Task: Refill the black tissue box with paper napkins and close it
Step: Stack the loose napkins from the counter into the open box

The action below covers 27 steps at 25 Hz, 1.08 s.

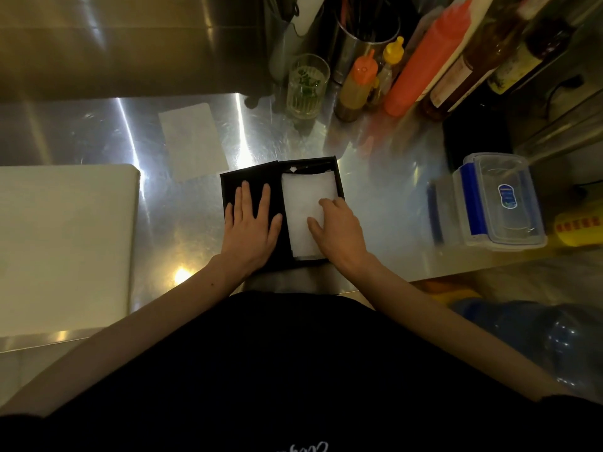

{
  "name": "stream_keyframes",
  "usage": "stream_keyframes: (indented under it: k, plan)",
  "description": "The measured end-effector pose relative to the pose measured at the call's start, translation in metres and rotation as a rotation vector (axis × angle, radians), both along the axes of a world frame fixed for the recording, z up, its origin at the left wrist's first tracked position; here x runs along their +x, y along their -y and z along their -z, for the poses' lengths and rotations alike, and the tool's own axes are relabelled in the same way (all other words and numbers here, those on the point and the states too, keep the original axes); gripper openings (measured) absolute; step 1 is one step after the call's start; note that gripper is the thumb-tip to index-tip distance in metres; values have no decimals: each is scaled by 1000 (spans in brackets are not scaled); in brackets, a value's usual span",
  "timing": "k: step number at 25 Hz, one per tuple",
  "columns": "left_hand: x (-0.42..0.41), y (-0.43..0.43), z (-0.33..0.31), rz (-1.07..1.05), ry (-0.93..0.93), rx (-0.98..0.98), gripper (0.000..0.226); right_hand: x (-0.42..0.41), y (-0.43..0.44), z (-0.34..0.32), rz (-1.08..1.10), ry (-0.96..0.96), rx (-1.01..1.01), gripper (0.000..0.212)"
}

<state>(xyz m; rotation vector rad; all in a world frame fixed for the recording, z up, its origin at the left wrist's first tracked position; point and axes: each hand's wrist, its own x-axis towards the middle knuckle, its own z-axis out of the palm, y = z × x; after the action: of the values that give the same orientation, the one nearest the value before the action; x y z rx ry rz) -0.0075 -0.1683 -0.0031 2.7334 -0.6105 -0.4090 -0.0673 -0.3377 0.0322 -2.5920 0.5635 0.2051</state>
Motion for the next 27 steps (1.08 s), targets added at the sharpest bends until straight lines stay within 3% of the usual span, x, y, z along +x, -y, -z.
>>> stream_keyframes:
  k: [8, 15, 19, 27]
  plan:
    - [0, -1, 0, 1, -8, 0, 64, 8, -4, 6, -247, 26, -220, 45]
    - [1, -2, 0, 10, -6, 6, 66, 17, 1, 26, -481, -245, -249, 67]
    - [1, -2, 0, 7, -18, 3, 67, 20, 0, 29, -501, -327, -205, 71]
    - [1, -7, 2, -7, -45, -48, 63, 18, 3, 34, -491, -284, -178, 71]
